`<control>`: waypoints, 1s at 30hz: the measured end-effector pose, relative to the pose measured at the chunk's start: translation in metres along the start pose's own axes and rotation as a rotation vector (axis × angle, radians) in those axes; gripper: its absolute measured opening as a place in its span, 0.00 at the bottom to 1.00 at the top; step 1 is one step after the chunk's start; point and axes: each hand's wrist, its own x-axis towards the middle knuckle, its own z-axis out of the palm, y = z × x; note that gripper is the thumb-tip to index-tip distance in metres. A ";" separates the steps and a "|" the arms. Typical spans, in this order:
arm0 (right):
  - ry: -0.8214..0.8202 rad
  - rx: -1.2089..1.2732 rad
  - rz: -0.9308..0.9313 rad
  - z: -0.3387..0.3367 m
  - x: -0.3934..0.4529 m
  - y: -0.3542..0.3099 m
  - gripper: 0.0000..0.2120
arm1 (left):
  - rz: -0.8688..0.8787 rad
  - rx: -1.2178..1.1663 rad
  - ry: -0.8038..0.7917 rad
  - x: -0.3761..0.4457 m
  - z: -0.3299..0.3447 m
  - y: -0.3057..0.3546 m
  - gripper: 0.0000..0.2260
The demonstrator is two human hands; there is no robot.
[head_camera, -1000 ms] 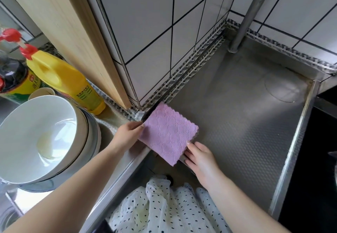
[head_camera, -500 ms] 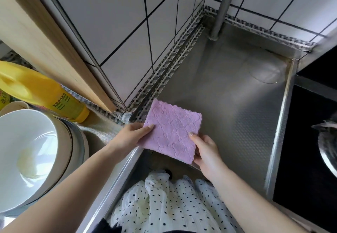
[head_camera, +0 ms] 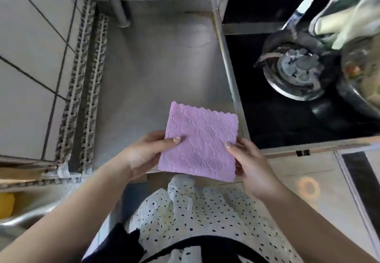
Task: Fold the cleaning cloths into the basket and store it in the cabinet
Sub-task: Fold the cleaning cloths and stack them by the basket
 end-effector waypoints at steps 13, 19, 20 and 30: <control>0.229 0.549 0.014 -0.181 -0.105 0.037 0.21 | -0.228 0.497 -0.405 0.091 0.207 -0.020 0.22; 0.368 0.706 -0.043 -0.255 -0.164 0.070 0.24 | -0.349 0.601 -0.505 0.114 0.319 -0.062 0.20; 0.401 0.739 -0.064 -0.265 -0.172 0.077 0.24 | -0.372 0.619 -0.519 0.116 0.336 -0.069 0.19; 0.744 1.020 -0.161 -0.332 -0.224 0.132 0.20 | -0.520 0.913 -0.764 0.146 0.479 -0.129 0.18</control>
